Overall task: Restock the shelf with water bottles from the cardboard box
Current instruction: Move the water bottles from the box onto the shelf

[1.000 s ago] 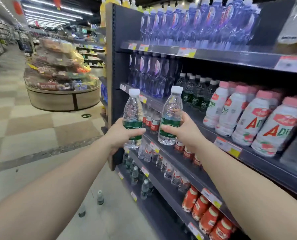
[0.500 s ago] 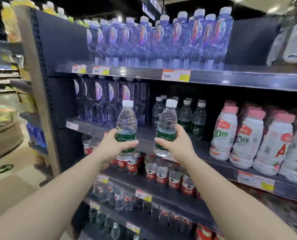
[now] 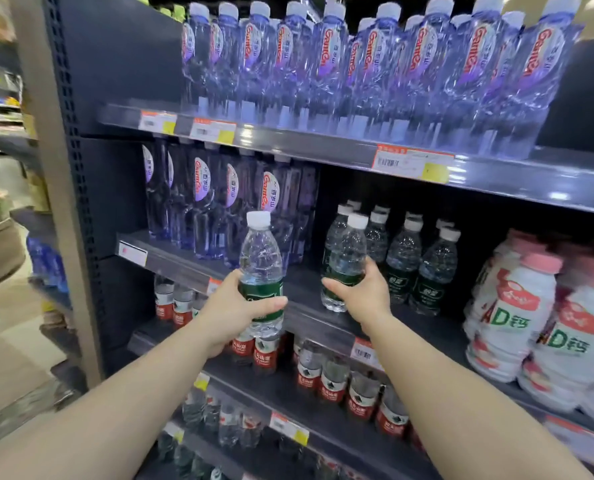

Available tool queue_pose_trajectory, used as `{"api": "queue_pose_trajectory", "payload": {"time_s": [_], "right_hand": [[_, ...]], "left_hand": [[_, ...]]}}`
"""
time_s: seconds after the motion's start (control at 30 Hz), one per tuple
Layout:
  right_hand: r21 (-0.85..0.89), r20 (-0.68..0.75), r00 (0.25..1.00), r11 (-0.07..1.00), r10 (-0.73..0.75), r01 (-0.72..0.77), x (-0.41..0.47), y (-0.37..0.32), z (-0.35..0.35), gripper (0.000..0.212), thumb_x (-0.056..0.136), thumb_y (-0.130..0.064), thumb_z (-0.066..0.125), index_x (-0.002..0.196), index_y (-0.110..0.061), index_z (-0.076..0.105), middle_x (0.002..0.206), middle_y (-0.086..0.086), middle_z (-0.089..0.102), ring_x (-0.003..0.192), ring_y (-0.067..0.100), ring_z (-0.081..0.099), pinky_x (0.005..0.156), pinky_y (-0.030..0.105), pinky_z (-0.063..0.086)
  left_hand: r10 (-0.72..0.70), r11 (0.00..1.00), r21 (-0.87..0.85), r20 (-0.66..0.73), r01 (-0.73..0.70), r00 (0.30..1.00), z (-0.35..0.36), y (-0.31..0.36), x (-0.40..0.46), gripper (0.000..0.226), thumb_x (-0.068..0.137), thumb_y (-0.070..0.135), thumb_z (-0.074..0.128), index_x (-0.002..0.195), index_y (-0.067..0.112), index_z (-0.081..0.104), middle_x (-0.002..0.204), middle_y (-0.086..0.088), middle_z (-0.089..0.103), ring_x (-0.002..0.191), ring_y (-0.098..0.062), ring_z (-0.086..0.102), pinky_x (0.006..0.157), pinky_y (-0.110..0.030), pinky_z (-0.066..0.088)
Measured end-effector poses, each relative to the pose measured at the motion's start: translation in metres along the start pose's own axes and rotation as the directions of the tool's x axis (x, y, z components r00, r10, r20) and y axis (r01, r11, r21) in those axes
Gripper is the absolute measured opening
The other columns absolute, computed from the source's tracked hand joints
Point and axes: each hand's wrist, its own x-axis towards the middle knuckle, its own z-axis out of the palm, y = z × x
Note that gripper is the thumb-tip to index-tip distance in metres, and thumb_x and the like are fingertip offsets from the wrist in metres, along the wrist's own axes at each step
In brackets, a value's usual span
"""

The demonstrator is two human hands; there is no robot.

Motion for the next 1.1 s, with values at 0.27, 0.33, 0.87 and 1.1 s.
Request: {"api": "queue_pose_trajectory", "payload": {"time_s": [0.27, 0.33, 0.87, 1.1], "right_hand": [[-0.106, 0.103, 0.995, 0.994, 0.017, -0.006, 0.01, 0.001, 0.01, 0.107, 0.074, -0.031, 0.084, 0.153, -0.019, 0.014, 0.146, -0.005, 0.039, 0.126, 0.018, 0.047, 0.098, 0.027, 0.038], [-0.179, 0.125, 0.991, 0.984, 0.038, -0.015, 0.012, 0.007, 0.006, 0.106, 0.07, -0.029, 0.087, 0.151, -0.02, 0.019, 0.144, -0.001, 0.046, 0.126, 0.02, 0.048, 0.092, 0.026, 0.039], [-0.314, -0.017, 0.996, 0.946, 0.085, -0.086, 0.042, 0.011, 0.042, 0.089, 0.067, -0.035, 0.087, 0.141, -0.014, 0.042, 0.136, 0.005, 0.057, 0.123, 0.023, 0.054, 0.099, 0.032, 0.046], [-0.283, -0.143, 0.988, 0.955, 0.052, -0.091, 0.042, -0.008, 0.038, 0.094, 0.066, -0.063, 0.077, 0.139, -0.019, 0.039, 0.137, 0.005, 0.05, 0.121, 0.024, 0.053, 0.096, 0.038, 0.048]], "left_hand": [[0.026, 0.999, 0.045, 0.063, -0.029, 0.998, -0.009, -0.004, 0.041, 0.053, 0.069, 0.031, 0.089, 0.111, 0.028, 0.057, 0.109, 0.007, 0.07, 0.103, -0.013, 0.066, 0.09, -0.033, 0.052], [0.02, 0.996, 0.086, 0.08, -0.027, 0.997, -0.01, -0.006, 0.049, 0.062, 0.064, 0.04, 0.09, 0.115, 0.027, 0.057, 0.111, 0.008, 0.07, 0.104, -0.014, 0.066, 0.096, -0.04, 0.052], [0.06, 0.992, 0.1, 0.176, -0.078, 0.983, -0.016, 0.004, 0.085, 0.058, 0.07, 0.032, 0.088, 0.119, 0.026, 0.056, 0.109, 0.012, 0.068, 0.101, -0.009, 0.064, 0.09, -0.031, 0.049], [0.048, 0.994, 0.092, 0.202, -0.067, 0.978, -0.018, 0.003, 0.084, 0.057, 0.073, 0.028, 0.086, 0.119, 0.026, 0.054, 0.106, 0.014, 0.067, 0.098, -0.005, 0.063, 0.091, -0.031, 0.048]]}}
